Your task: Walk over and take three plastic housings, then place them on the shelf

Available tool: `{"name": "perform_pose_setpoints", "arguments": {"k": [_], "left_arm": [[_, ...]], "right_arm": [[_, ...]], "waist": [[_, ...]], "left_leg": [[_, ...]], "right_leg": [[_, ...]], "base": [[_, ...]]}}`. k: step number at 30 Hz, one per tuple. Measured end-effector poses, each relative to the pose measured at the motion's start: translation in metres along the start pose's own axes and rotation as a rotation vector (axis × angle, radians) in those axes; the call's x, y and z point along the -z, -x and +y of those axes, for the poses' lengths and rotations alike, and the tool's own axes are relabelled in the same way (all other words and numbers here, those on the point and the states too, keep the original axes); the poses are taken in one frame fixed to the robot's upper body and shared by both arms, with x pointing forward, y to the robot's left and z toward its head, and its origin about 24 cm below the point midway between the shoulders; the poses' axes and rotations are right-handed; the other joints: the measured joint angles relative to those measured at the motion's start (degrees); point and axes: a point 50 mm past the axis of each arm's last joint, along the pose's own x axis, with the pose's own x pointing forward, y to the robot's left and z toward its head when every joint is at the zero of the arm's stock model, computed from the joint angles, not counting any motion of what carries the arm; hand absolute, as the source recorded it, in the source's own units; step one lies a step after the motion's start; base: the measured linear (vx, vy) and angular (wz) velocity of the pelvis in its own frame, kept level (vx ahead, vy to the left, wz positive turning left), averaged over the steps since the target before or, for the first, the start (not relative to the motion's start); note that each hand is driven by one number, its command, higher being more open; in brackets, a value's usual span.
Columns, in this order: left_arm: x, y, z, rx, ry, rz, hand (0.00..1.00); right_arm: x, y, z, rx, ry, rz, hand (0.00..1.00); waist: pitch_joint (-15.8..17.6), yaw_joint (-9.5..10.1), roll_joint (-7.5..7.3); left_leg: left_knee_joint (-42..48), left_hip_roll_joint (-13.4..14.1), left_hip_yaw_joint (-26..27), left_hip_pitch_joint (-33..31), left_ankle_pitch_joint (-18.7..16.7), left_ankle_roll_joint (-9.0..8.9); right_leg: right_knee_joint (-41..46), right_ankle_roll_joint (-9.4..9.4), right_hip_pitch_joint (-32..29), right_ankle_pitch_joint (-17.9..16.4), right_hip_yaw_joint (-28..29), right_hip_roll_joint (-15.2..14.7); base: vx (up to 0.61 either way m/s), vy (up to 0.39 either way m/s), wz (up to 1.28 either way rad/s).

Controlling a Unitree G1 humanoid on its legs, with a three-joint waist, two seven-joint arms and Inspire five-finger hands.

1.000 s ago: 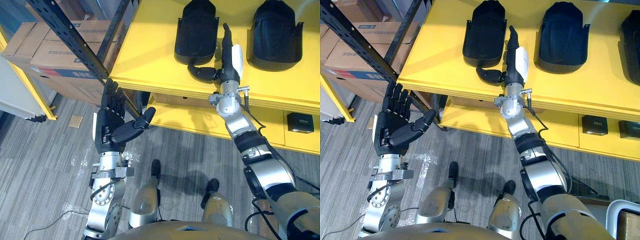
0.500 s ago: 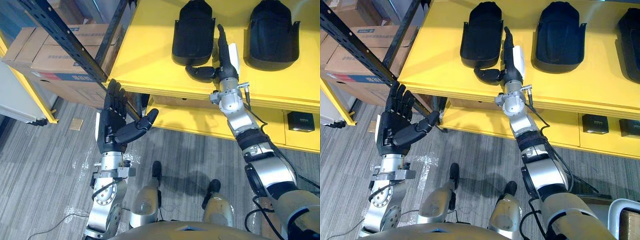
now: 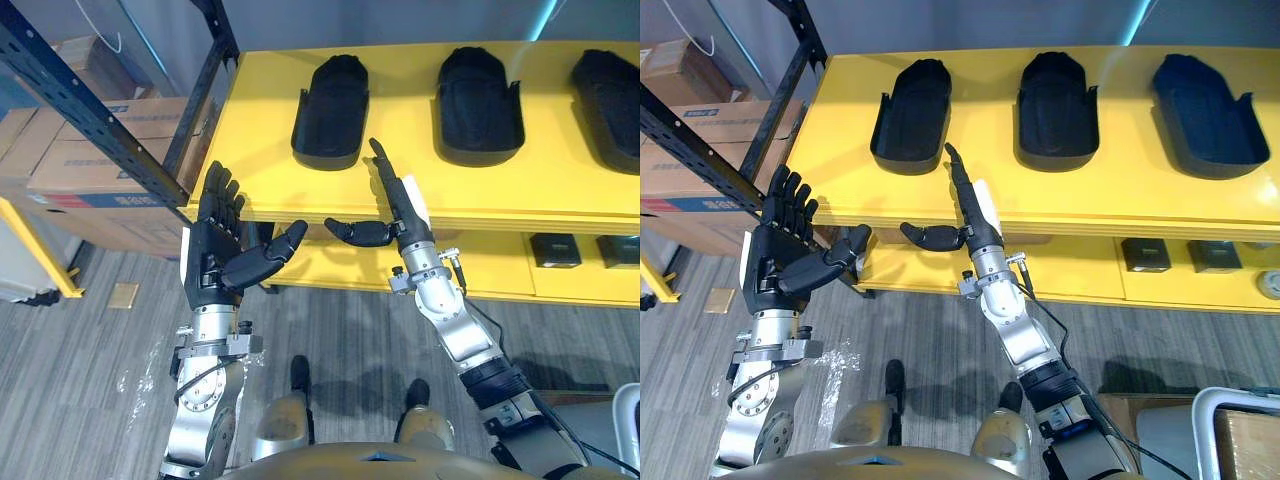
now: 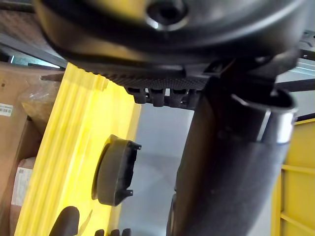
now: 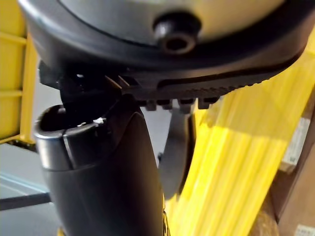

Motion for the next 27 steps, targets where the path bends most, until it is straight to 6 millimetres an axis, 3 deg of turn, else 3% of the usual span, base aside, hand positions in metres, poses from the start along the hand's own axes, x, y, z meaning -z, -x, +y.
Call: {"name": "perform_pose_setpoints", "arguments": {"k": [8,12,16,22,27], "left_arm": [[0.000,0.000,0.001,0.007,-0.009,0.001,1.00],[-0.003,-0.001,0.006,0.001,-0.065,-0.013,1.00],[-0.003,-0.002,0.013,-0.030,-0.184,-0.007,1.00],[-0.008,-0.003,0.047,-0.209,-0.362,-0.013,1.00],[0.009,-0.008,0.070,-0.293,-0.476,0.063,1.00]], "right_arm": [[-0.038,0.014,-0.040,0.287,-0.060,-0.200,1.00],[-0.031,0.036,-0.045,0.315,-0.070,-0.167,1.00],[-0.018,0.057,-0.052,0.354,-0.049,-0.092,1.00],[-0.021,0.080,-0.083,0.503,0.005,-0.109,1.00],[-0.019,0.089,-0.092,0.499,0.026,-0.102,1.00]], "waist": [[-3.25,-0.35,-0.62],[-5.16,-1.64,-1.52],[-5.47,-1.82,-1.50],[-6.40,-3.40,-1.38],[-7.51,-5.01,-0.99]], "left_leg": [[-0.01,0.29,1.56,2.19,-1.13,-0.18],[-0.03,0.32,2.24,2.98,-1.71,-0.31],[-0.09,0.39,3.57,4.05,-2.30,-0.29],[-0.10,1.09,5.37,4.29,-2.99,-0.64],[-0.06,1.37,6.66,4.35,-3.21,-0.89]], "right_leg": [[-3.02,0.03,2.46,0.95,1.14,0.69],[-3.68,0.06,3.21,0.96,1.62,0.78],[-3.80,-0.14,3.44,0.82,2.83,0.85],[-4.43,-0.29,2.77,0.99,4.42,1.55],[-5.00,-0.17,2.07,1.53,5.88,2.00]], "base": [[0.03,-0.011,-0.11],[0.02,-0.004,-0.08],[-0.01,0.002,-0.15],[-0.01,-0.003,-0.14],[0.03,-0.012,-0.16]]}}
